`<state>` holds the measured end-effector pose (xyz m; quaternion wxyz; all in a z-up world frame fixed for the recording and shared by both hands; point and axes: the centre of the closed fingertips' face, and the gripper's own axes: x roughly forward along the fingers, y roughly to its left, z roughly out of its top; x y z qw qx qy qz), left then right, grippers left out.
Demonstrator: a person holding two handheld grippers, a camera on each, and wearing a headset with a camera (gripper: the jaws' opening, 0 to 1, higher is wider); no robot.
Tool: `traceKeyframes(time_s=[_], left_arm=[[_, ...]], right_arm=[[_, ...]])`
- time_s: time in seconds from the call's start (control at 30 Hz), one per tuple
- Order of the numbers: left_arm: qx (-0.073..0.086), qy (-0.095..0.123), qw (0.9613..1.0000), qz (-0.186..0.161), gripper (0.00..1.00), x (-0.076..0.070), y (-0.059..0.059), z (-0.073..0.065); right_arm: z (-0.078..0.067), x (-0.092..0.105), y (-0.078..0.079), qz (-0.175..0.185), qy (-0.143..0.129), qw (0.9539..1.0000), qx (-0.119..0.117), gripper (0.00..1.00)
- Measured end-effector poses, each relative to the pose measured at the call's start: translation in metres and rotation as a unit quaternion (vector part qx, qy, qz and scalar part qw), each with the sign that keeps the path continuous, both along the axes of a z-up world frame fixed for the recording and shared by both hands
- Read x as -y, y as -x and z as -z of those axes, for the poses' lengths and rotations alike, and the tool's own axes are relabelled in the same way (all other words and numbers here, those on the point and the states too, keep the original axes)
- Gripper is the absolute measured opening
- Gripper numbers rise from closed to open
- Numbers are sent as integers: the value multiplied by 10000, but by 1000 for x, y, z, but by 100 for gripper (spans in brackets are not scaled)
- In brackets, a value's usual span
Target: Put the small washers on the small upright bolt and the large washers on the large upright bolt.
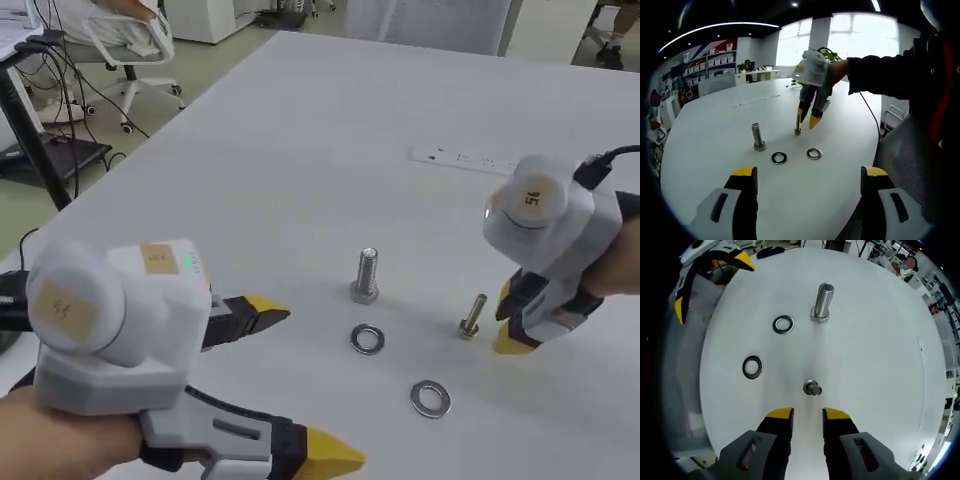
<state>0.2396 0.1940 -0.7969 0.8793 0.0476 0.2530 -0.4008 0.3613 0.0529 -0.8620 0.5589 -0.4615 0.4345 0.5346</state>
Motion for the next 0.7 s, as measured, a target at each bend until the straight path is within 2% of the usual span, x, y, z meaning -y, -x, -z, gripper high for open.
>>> traceKeyframes(time_s=[0.2, 0.33, 0.7], left_arm=[[5, -10, 10000, 24, 85, 0, 1, 0], [12, 8, 10000, 22, 85, 0, 0, -1], [27, 4, 10000, 37, 85, 0, 0, -2]], right_arm=[[0, 10, 8, 116, 0, 9999, -16, 25], [1, 12, 19, 128, -8, 9999, -28, 25], [0, 3, 44, 11, -104, 9999, -96, 26]])
